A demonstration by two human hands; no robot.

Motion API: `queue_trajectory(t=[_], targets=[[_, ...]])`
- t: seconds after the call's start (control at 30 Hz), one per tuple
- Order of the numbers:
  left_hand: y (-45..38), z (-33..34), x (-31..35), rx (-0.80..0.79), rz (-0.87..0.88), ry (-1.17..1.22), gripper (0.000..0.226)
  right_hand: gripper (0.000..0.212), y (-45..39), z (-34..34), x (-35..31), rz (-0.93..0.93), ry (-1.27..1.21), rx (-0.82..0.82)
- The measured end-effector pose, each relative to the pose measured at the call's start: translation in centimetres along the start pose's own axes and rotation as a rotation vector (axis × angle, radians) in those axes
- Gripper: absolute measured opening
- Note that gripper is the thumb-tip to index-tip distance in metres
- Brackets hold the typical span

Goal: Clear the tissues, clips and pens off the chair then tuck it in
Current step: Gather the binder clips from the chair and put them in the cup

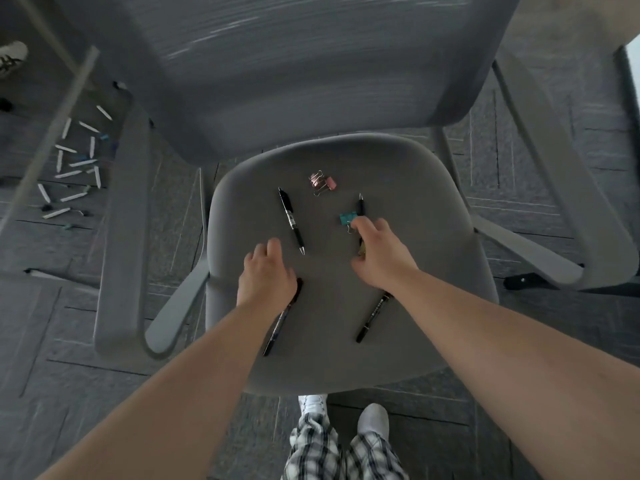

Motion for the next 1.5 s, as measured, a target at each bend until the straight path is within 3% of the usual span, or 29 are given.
queue_trajectory(t=[0.13, 0.2, 0.43, 0.6, 0.83, 1.13, 1.3, 1.5], targets=[[-0.3, 0.7, -1.7, -0.058, -0.002, -0.161, 0.063, 0.04, -1.0, 1.2, -1.1, 0.095, 0.019, 0.018], [-0.3, 1.4, -2.2, -0.087, -0.012, -0.182, 0.069, 0.035, -1.6, 1.6, -1.4, 0.177, -0.004, 0.055], [-0.9, 3.3, -3.5, -0.111, -0.144, -0.063, 0.047, 0.041, -4.2, 2.5, -2.2, 0.229, -0.054, 0.165], [-1.2, 3.9, -3.2, -0.152, -0.195, -0.067, 0.042, 0.038, -5.5, 3.8, -1.8, 0.225, 0.03, 0.119], [-1.9, 3.2, -4.4, -0.096, -0.111, -0.125, 0.033, 0.021, -5.6, 5.3, -1.8, 0.182, 0.119, 0.085], [-4.8, 1.4, -2.2, -0.05, -0.205, 0.053, 0.005, 0.019, -6.3, 4.8, -2.0, 0.101, 0.124, 0.101], [-8.2, -0.2, 1.3, 0.031, -0.118, 0.124, 0.018, 0.037, -6.9, 5.0, -2.0, 0.12, 0.08, 0.043], [-12.1, 0.1, 4.5, 0.111, 0.043, 0.182, 0.021, 0.032, -8.7, 3.9, -1.2, 0.257, -0.146, 0.188]])
Point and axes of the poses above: each hand's wrist, its own y-axis away from the middle knuckle, its own z-axis out of the palm, x = y × z, the point moved 4 cm from there along -y, towards the middle knuckle, and after that the axes turned 15 degrees about x, right-handed, at the moved point
